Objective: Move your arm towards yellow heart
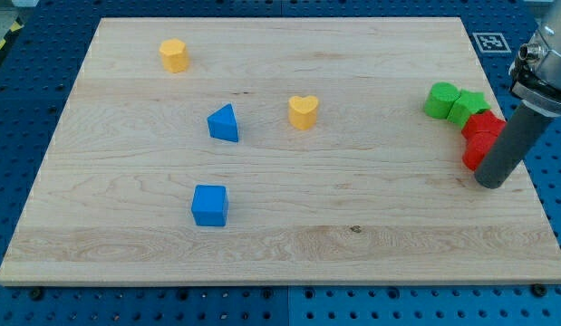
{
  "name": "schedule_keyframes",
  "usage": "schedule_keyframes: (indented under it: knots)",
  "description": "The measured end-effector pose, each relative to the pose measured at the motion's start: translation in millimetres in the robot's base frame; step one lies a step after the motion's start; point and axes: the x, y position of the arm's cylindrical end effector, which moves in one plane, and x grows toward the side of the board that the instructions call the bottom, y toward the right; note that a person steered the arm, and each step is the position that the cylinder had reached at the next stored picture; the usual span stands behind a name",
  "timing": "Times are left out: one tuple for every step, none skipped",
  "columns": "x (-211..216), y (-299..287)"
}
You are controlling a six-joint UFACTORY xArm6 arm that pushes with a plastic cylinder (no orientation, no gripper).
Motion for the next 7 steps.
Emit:
schedule_keyframes:
  knots:
    - [1,0]
    - [34,-35]
    - [39,-80]
    - [32,-124]
    - [21,-154]
    - [19,-160]
    - [19,-160]
